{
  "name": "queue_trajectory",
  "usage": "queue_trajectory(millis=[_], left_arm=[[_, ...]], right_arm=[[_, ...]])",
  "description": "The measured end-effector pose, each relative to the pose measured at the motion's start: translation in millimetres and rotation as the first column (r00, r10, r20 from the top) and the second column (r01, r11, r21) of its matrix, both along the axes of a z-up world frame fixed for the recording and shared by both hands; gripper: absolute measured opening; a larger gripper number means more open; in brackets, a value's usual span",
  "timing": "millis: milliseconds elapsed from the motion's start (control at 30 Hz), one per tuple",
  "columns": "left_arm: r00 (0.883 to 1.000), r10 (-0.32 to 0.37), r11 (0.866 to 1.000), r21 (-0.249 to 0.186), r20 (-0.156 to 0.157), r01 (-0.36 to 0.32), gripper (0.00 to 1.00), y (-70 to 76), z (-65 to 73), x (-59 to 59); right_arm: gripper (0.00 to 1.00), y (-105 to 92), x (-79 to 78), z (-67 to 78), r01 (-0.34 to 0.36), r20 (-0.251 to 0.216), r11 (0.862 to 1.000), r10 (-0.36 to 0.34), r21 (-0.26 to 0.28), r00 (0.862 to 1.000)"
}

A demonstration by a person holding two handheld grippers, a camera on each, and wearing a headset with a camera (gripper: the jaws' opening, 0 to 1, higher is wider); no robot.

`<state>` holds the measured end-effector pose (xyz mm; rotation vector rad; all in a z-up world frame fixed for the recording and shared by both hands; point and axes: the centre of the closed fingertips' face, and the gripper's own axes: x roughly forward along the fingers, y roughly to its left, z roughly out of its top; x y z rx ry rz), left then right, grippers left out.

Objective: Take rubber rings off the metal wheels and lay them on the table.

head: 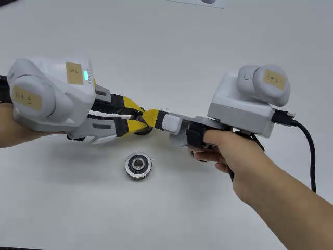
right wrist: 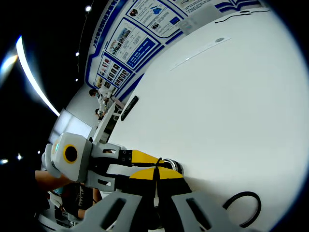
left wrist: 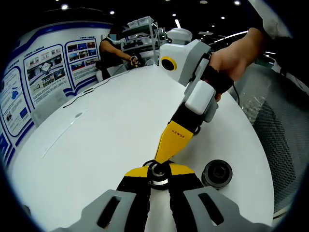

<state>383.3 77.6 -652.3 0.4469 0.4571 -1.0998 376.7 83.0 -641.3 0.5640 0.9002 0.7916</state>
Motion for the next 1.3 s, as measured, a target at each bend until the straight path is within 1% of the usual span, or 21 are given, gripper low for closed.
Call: queue_trajectory(millis=[67,133,233,300,367,400,533,567,633,700,833,900,1067,1167,1300], left_arm=[[1.0,0.001,1.0,0.015,-0.002,-0.001,0.14,-0.3,0.4,-0.1],[1.0,-0.02,0.999,0.041,0.017,0.019,0.14,0.4,0.7,-0.9],[0.999,-0.023,0.998,0.064,0.026,0.022,0.14,3.1,1.3,-1.5],[0.999,-0.032,0.997,0.067,0.032,0.03,0.12,4.4,3.0,-4.3],[0.999,-0.023,0.998,0.063,0.041,0.02,0.09,6.4,6.8,-5.5],[0.999,-0.011,0.999,0.053,0.037,0.009,0.1,7.1,8.5,-5.2],[0.999,0.021,0.999,0.032,0.046,-0.023,0.14,13.0,17.8,-4.1],[0.998,0.027,0.999,0.031,0.049,-0.028,0.14,14.5,19.3,-3.8],[0.998,0.038,0.999,0.029,0.047,-0.039,0.13,18.1,21.8,-3.6],[0.998,0.044,0.998,0.036,0.053,-0.045,0.14,21.3,22.9,-3.1],[0.997,0.055,0.998,0.04,0.05,-0.057,0.14,25.0,24.6,-1.7],[0.997,0.055,0.998,0.04,0.048,-0.057,0.17,25.4,25.5,-1.5],[0.997,0.052,0.998,0.039,0.05,-0.054,0.16,23.5,28.1,-0.9],[0.997,0.054,0.998,0.034,0.049,-0.055,0.16,21.3,29.4,-0.5],[0.998,0.048,0.998,0.032,0.045,-0.05,0.18,16.9,29.7,-1.1]], right_arm=[[0.02,0.3,-0.3,0.1,0.004,-0.002,1.0,-0.004,-0.001,1.0],[0.02,0.1,-0.8,-0.1,0.009,-0.01,1.0,-0.009,-0.002,1.0],[0.02,-0.1,-0.9,0.7,0.014,-0.014,1.0,-0.014,0.0,1.0],[0.02,0.0,-0.9,1.3,0.017,-0.015,1.0,-0.017,0.002,1.0],[0.02,0.4,-1.1,2.2,0.02,-0.017,1.0,-0.02,0.005,1.0],[0.02,0.8,-1.5,2.7,0.022,-0.02,1.0,-0.022,0.008,1.0],[0.02,3.3,-4.4,6.0,0.02,-0.025,1.0,-0.02,0.018,0.999],[0.02,3.8,-5.0,6.7,0.02,-0.025,1.0,-0.019,0.02,0.999],[0.02,4.7,-6.4,9.1,0.021,-0.029,0.999,-0.02,0.027,0.999],[0.02,5.4,-7.0,13.6,0.025,-0.03,0.999,-0.023,0.04,0.999],[0.02,1.8,-5.4,21.1,0.042,-0.028,0.998,-0.041,0.056,0.999],[0.02,-3.1,-3.9,25.4,0.054,-0.025,0.997,-0.053,0.063,0.998],[0.02,-25.0,3.8,29.0,0.106,-0.017,0.993,-0.105,0.059,0.994],[0.02,-40.3,5.3,27.2,0.133,-0.018,0.99,-0.132,0.047,0.991],[0.02,-62.7,2.9,18.7,0.177,-0.033,0.984,-0.177,0.023,0.984]])
